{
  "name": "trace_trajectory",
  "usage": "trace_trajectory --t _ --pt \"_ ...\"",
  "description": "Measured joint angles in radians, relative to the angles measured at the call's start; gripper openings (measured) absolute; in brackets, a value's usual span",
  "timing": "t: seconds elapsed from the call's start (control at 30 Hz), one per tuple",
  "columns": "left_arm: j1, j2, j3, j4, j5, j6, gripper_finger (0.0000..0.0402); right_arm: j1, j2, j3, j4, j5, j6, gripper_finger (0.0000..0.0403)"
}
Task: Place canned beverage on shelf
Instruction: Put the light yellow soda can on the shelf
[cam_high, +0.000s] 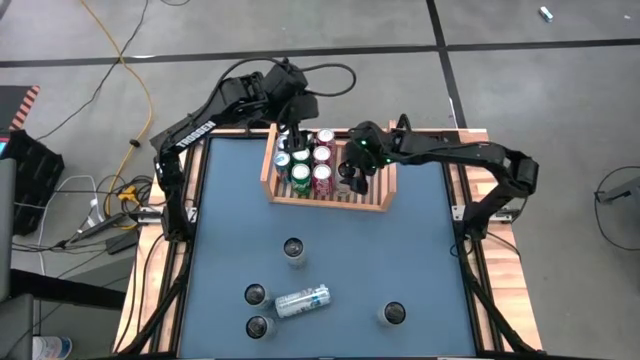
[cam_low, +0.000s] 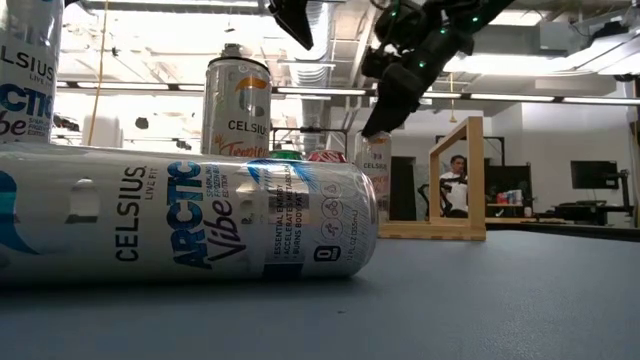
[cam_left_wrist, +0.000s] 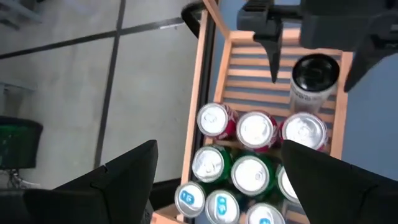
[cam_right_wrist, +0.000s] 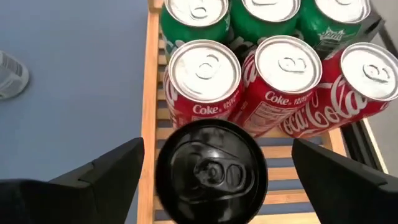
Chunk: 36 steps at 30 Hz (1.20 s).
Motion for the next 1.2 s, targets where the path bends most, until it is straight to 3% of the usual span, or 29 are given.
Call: trace_trajectory --t 0.27,0.67,1.2 --pt "0.0 0.0 0.0 -0.024 -0.001 0.006 0.0325 0.004 0.099 0.069 -0.106 -0.002 -0.016 0.036" --pt "0.011 0.0 0.0 -0.024 -0.001 0.003 0.0325 -0.008 0.1 0.074 -0.109 0.0 -0.019 0.0241" --pt "0.011 0.0 0.0 -0.025 -0.001 -0.005 0.0325 -0.078 0.101 0.072 -0.046 0.054 -0.02 0.0247"
